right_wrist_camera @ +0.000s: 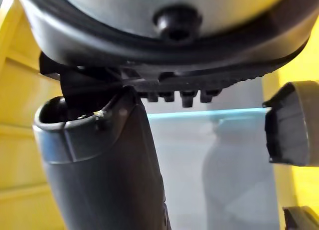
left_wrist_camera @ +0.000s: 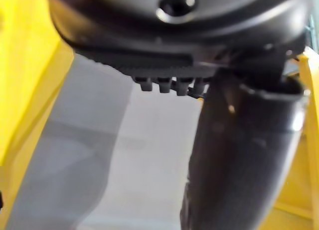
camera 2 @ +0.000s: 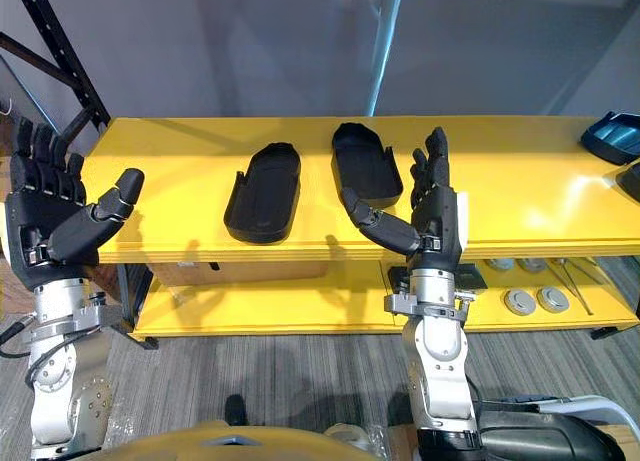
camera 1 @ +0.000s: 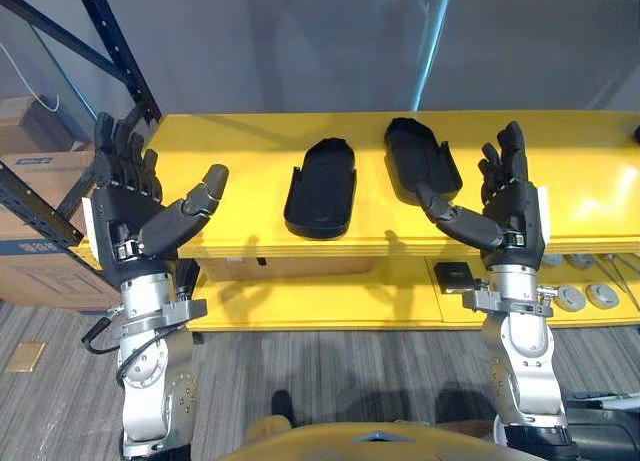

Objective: Walk over and take three plastic housings, then place them on the shelf

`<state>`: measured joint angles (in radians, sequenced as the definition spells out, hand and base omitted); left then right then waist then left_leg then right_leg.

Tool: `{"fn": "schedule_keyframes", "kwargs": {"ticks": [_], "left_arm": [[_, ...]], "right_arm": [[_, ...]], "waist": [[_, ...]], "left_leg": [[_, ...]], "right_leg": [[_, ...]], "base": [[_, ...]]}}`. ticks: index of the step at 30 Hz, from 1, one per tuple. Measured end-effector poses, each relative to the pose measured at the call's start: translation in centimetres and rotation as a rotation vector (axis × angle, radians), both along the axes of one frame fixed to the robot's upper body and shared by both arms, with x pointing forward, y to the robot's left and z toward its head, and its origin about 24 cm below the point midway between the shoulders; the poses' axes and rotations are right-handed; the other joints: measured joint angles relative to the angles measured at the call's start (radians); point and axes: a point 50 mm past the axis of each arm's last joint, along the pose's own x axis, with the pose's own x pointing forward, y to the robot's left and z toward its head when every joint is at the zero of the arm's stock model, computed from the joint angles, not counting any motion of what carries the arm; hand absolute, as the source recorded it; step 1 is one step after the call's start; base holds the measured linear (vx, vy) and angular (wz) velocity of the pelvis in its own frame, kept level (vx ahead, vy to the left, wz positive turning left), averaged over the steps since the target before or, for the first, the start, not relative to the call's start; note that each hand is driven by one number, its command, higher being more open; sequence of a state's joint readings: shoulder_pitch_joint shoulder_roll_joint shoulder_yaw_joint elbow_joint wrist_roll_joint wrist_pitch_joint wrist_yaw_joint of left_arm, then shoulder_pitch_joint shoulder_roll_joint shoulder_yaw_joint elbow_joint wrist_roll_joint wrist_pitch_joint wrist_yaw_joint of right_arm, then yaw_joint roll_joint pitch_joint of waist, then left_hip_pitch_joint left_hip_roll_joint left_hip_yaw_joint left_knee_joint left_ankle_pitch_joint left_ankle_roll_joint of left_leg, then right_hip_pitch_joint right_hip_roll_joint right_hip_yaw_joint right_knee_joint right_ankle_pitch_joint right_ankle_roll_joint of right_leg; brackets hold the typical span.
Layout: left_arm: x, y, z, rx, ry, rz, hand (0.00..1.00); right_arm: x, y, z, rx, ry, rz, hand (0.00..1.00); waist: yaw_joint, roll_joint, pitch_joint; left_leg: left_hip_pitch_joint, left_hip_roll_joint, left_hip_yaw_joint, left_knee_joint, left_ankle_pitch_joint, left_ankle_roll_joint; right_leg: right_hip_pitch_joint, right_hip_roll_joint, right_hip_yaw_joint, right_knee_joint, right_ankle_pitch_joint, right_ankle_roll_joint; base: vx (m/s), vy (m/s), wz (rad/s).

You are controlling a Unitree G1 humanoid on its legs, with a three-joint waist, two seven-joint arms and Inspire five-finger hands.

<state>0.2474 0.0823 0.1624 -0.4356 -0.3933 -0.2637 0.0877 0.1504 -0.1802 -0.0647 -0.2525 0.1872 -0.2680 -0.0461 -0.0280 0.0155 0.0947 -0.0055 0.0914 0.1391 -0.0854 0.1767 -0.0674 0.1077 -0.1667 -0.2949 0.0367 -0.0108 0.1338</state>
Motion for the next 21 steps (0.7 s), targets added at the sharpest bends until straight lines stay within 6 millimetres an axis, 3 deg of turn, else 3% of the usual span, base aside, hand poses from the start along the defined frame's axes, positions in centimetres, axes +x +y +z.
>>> {"fn": "schedule_keyframes", "kwargs": {"ticks": [4,11,16,18,21], "left_arm": [[0.0,0.1,-0.3,-0.049,0.002,-0.007,1.0],[0.7,-1.2,-2.2,-0.141,0.07,-0.085,1.0],[0.5,-1.2,-2.5,-0.137,0.087,-0.09,1.0],[0.5,-1.2,-2.4,-0.13,0.088,-0.091,1.0],[0.7,-1.3,-3.3,-0.135,0.13,-0.099,1.0]], "right_arm": [[0.0,0.8,-0.3,-0.014,0.014,0.086,1.0],[0.1,3.3,0.0,-0.431,-0.009,0.166,1.0],[-0.2,3.7,1.2,-0.495,-0.098,0.185,1.0],[0.1,3.7,1.8,-0.514,-0.124,0.195,1.0],[0.5,3.8,2.6,-0.603,-0.178,0.189,1.0]], "waist": [[0.007,-0.005,0.03],[0.026,-0.017,0.065],[0.031,-0.025,0.072],[0.034,-0.031,0.103],[0.033,-0.019,0.134]], "left_leg": [[0.003,0.0,-0.006,-0.001,-0.003,-0.007],[-0.032,-0.009,-0.021,-0.004,-0.003,-0.002],[-0.056,-0.009,-0.016,0.007,0.004,0.006],[-0.065,-0.004,-0.005,0.067,-0.028,0.007],[-0.118,0.018,0.003,0.208,-0.107,0.003]], "right_leg": [[-0.001,0.0,-0.001,0.003,-0.009,-0.006],[-0.035,-0.007,0.002,0.012,-0.011,-0.004],[-0.055,-0.006,0.013,0.02,0.001,0.002],[-0.052,-0.008,0.032,0.035,0.0,-0.001],[-0.056,0.001,0.05,0.051,-0.009,-0.011]], "base": [[-0.01,-0.002,0.0],[-0.02,0.0,0.04],[0.06,-0.017,-0.02],[0.02,-0.014,-0.21],[-0.03,-0.01,-0.18]]}}
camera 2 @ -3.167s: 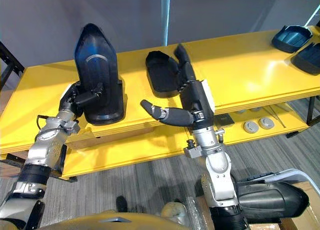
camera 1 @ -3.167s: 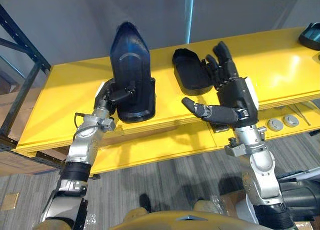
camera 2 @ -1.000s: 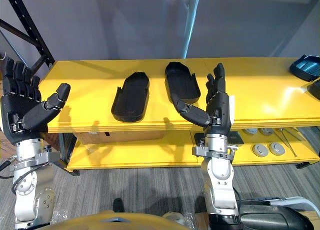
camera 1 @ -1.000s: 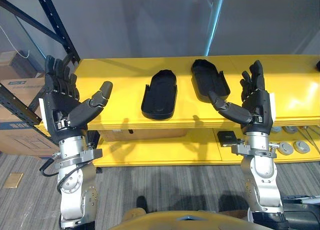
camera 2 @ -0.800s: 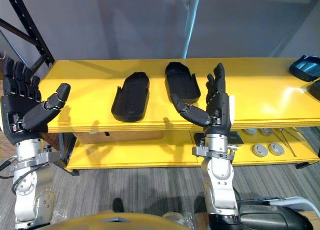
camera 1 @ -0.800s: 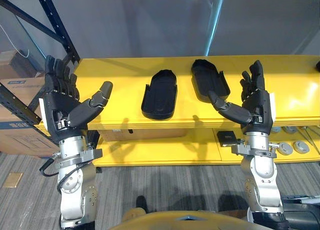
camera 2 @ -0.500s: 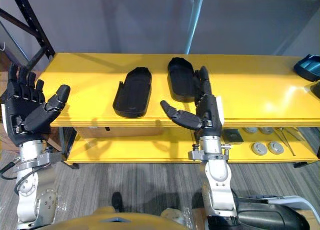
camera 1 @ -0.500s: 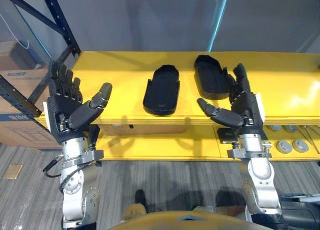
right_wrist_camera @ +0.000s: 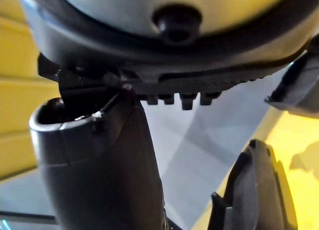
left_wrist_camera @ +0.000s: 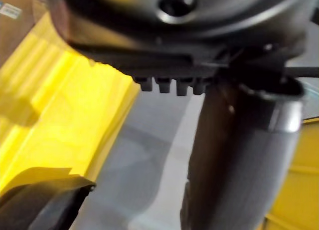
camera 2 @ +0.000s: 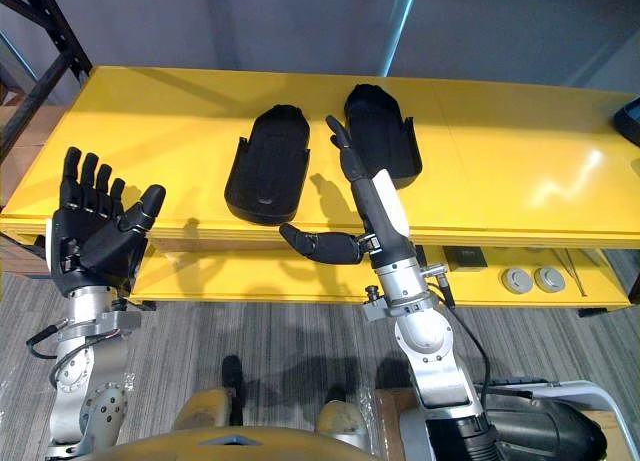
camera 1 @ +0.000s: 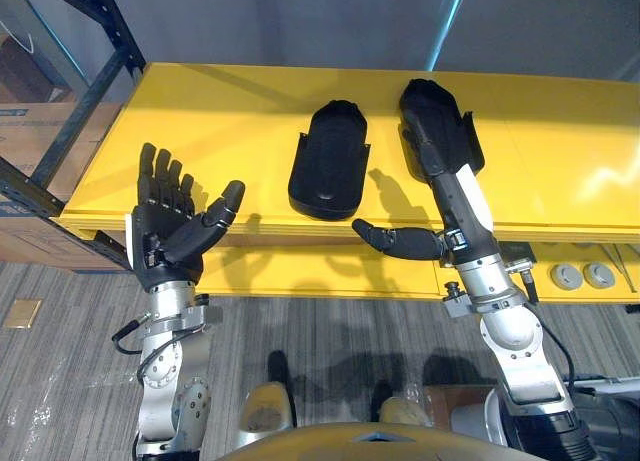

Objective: Walk over and take three plastic housings, then place them on the shelf

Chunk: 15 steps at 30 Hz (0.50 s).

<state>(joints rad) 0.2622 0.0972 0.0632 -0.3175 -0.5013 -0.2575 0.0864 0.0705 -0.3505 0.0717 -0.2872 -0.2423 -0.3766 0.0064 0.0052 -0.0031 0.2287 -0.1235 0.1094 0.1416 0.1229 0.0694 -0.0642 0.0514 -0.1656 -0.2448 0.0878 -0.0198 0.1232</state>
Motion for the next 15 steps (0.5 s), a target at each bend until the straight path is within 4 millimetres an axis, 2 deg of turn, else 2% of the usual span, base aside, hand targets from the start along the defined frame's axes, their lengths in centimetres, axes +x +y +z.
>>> {"fn": "schedule_keyframes", "kwargs": {"ticks": [6,15], "left_arm": [[0.1,-0.3,-0.2,-0.011,0.013,0.0,1.0],[0.5,-0.5,0.2,-0.014,-0.002,0.002,1.0]], "right_arm": [[0.2,0.3,0.5,-0.073,-0.087,-0.052,1.0],[1.3,1.3,1.6,-0.157,-0.14,-0.008,1.0]], "waist": [[-0.001,0.011,0.04],[0.018,0.017,0.076]], "left_leg": [[-0.045,0.026,0.005,0.049,-0.02,-0.007],[-0.064,0.025,-0.006,0.049,-0.01,0.002]], "right_leg": [[-0.035,0.02,0.017,0.016,-0.01,-0.007],[-0.054,0.021,0.012,0.035,-0.012,-0.018]], "base": [[-0.05,-0.008,-0.06],[0.0,0.002,0.03]]}}
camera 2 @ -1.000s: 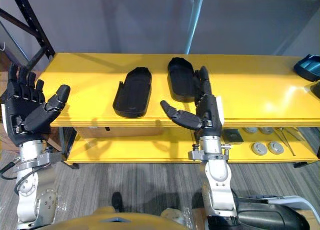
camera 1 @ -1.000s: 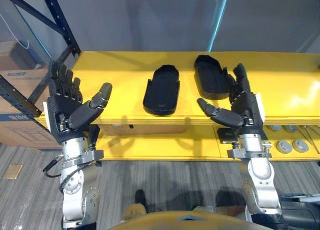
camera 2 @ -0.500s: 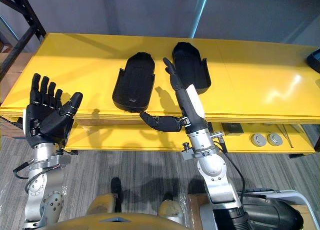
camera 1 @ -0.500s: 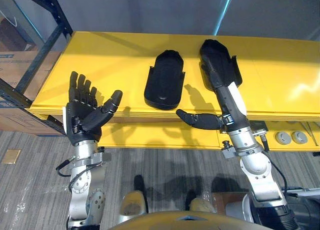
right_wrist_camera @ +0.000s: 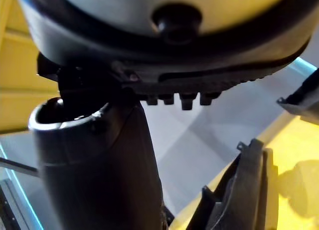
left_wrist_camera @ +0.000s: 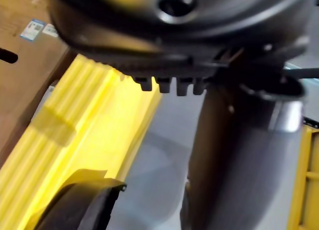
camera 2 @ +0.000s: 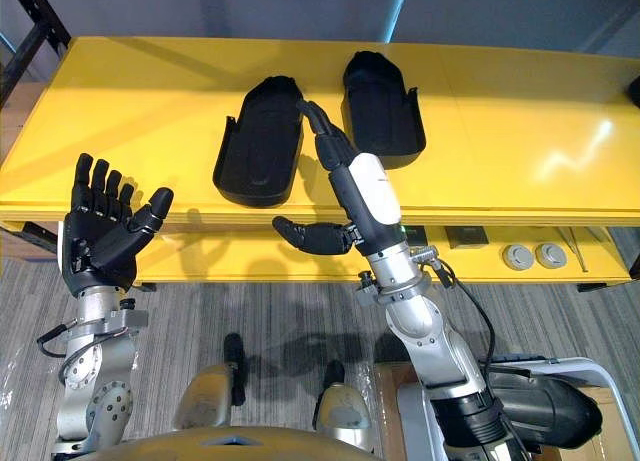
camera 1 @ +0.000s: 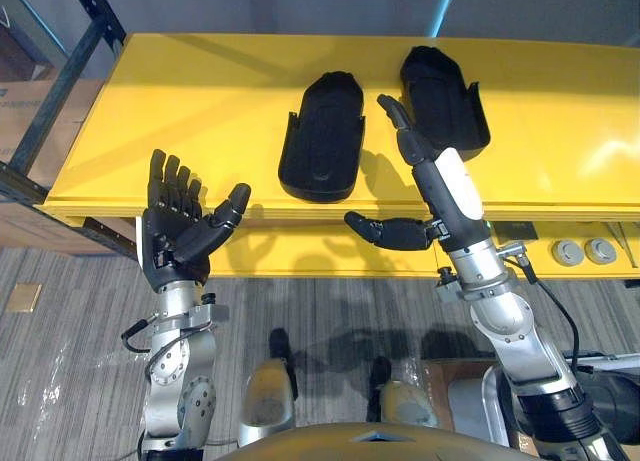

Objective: Walk over and take three plastic housings, then place them on the shelf

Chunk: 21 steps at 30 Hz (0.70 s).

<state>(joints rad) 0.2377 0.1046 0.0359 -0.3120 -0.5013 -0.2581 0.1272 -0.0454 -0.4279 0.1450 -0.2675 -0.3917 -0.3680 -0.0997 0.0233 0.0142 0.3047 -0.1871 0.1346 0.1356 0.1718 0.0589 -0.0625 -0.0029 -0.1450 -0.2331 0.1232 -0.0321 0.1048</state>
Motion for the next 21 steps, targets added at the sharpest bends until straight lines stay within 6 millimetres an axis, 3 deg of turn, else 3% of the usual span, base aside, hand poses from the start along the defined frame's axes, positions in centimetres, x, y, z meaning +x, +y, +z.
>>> {"fn": "schedule_keyframes", "kwargs": {"ticks": [13,21], "left_arm": [[0.1,-0.2,-0.3,-0.006,0.021,0.009,1.0],[0.1,-0.4,-0.3,-0.014,0.022,0.01,1.0]], "right_arm": [[2.8,-0.5,-1.0,-0.017,0.057,-0.177,1.0],[4.5,-0.5,-0.5,0.005,0.056,-0.215,1.0]], "waist": [[0.003,0.009,0.028],[0.001,0.02,0.045]], "left_leg": [[0.002,-0.004,-0.02,-0.053,0.045,-0.009],[0.006,-0.008,-0.038,-0.099,0.083,-0.011]], "right_leg": [[-0.042,-0.005,-0.017,0.073,-0.033,-0.005],[-0.063,-0.009,-0.035,0.11,-0.055,-0.012]], "base": [[0.0,-0.004,0.05],[-0.02,-0.002,0.07]]}}
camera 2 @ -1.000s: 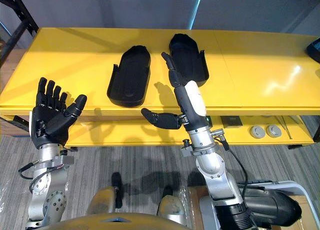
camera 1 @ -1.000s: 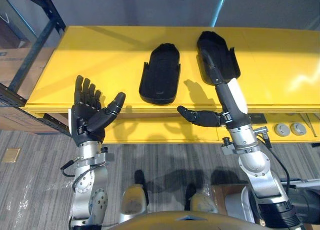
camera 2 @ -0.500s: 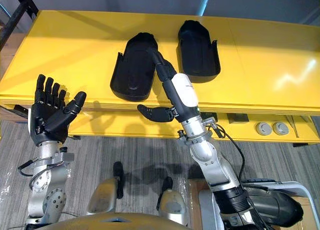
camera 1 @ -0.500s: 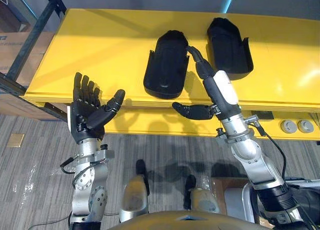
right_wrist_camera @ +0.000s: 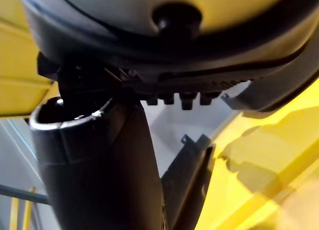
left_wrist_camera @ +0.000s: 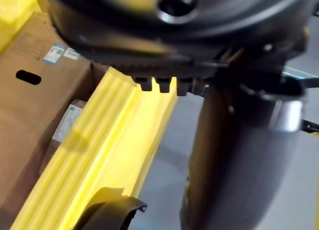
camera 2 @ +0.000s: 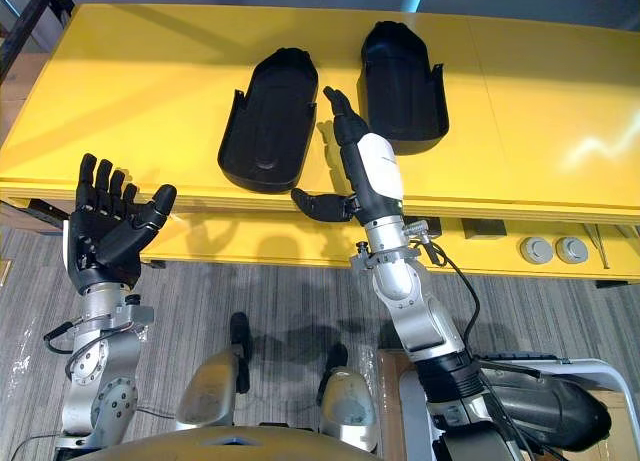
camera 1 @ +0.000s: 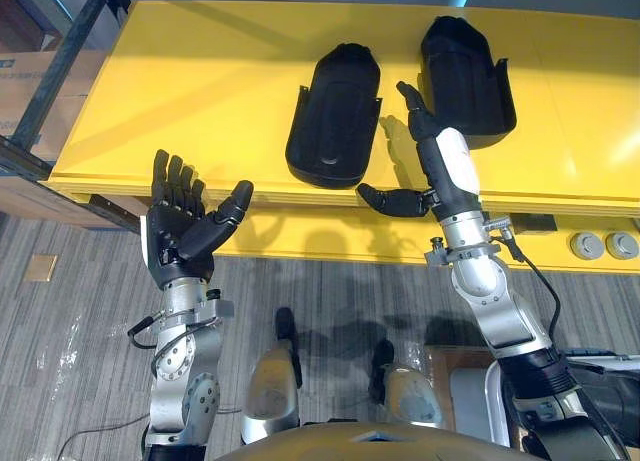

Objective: Walk over and take three plastic housings, then place them on the shelf

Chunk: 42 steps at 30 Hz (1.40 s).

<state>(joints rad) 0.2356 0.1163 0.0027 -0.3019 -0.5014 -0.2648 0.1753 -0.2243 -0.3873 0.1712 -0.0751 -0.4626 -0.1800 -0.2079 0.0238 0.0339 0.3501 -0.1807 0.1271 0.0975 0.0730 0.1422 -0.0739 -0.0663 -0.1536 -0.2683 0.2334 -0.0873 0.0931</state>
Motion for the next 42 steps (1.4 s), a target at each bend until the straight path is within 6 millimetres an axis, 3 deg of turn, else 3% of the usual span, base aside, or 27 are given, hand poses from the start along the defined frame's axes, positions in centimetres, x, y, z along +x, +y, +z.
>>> {"fn": "schedule_keyframes", "kwargs": {"ticks": [8,19,24,42], "left_arm": [[0.1,0.1,-1.4,-0.006,0.058,0.006,1.0],[0.0,-0.2,-1.6,-0.028,0.06,0.005,1.0],[-0.1,-0.3,-1.8,-0.037,0.065,0.007,1.0],[0.0,-1.5,-1.8,-0.032,0.046,-0.087,1.0]], "right_arm": [[1.9,0.3,0.3,-0.017,0.017,0.004,1.0],[3.6,0.7,0.7,-0.042,0.05,0.01,1.0],[4.6,0.6,0.9,-0.051,0.087,0.024,1.0],[7.4,-0.3,2.5,-0.128,0.155,0.042,1.0]], "waist": [[0.004,0.012,0.015],[0.005,0.015,0.017],[0.004,0.036,0.023],[0.015,0.066,0.014]], "left_leg": [[0.016,-0.01,-0.025,-0.027,0.021,-0.002],[0.022,-0.014,-0.033,-0.028,0.026,-0.002],[0.036,-0.015,-0.038,-0.048,0.038,-0.006],[0.062,-0.034,-0.061,-0.072,0.061,-0.01]], "right_leg": [[-0.003,-0.014,-0.025,0.051,-0.029,-0.001],[-0.013,-0.023,-0.028,0.09,-0.046,-0.005],[-0.022,-0.03,-0.031,0.128,-0.07,-0.009],[-0.013,-0.053,-0.046,0.167,-0.084,-0.002]], "base": [[-0.02,-0.012,0.09],[-0.01,-0.003,0.01],[-0.03,-0.019,0.02],[0.0,0.0,0.03]]}}
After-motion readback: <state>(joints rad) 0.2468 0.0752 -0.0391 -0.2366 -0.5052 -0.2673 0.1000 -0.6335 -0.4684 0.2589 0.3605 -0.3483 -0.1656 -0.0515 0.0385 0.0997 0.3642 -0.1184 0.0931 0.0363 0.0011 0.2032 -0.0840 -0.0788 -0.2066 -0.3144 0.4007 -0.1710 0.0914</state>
